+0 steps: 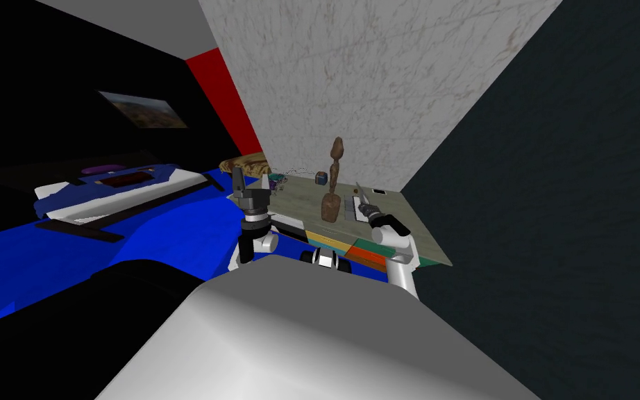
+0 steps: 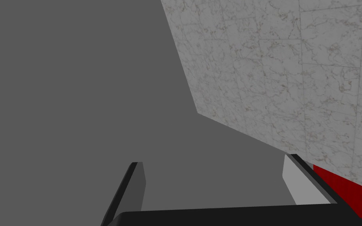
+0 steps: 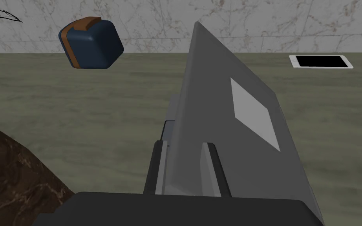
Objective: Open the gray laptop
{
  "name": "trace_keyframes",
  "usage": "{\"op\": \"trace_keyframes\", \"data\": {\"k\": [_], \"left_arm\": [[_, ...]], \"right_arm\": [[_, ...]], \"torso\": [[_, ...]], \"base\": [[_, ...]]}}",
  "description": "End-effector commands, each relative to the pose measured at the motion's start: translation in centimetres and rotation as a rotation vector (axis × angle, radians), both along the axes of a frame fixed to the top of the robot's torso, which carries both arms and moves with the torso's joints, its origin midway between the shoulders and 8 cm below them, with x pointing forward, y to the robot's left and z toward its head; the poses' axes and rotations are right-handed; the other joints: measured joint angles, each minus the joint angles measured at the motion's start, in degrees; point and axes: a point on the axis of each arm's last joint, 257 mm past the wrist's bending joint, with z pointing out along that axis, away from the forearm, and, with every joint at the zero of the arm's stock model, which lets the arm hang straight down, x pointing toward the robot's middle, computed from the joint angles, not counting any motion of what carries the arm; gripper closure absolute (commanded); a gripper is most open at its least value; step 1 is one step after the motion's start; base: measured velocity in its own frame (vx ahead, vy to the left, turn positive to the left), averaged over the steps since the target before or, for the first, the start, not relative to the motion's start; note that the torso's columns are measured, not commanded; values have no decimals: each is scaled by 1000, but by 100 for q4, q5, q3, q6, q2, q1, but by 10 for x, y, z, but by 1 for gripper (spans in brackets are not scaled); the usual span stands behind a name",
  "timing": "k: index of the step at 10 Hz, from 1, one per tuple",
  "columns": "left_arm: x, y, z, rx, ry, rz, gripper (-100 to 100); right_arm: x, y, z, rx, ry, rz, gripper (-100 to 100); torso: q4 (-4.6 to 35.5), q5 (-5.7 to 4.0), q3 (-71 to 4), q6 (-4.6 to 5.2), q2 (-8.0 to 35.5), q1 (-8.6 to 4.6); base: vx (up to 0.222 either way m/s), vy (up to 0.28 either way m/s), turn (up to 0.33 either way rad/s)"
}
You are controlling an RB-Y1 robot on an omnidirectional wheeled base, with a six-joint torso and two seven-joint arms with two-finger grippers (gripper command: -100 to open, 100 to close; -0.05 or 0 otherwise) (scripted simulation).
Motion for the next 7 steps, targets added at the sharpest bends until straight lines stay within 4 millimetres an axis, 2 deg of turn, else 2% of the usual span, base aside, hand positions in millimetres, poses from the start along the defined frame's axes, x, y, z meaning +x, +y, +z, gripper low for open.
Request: {"op": "trace_keyframes", "data": {"k": [1, 4, 6, 7], "left_arm": [[0, 0, 0, 0, 0, 0, 0], [0, 0, 0, 0, 0, 0, 0], [0, 0, 0, 0, 0, 0, 0], [0, 0, 0, 0, 0, 0, 0]], "right_arm": [[5, -9, -16, -82, 10, -2, 100], [12, -22, -39, -197, 28, -4, 100], [14, -26, -47, -247, 33, 0, 100], [27, -1, -35, -271, -14, 78, -100]], "torso": [[2, 0, 5, 1, 7, 6], [-4, 5, -4, 0, -8, 23], [5, 3, 6, 3, 11, 6], [10, 2, 12, 6, 20, 4]], "base": [[-13, 83, -5], [1, 115, -21], [1, 69, 0], [-59, 87, 133]]}}
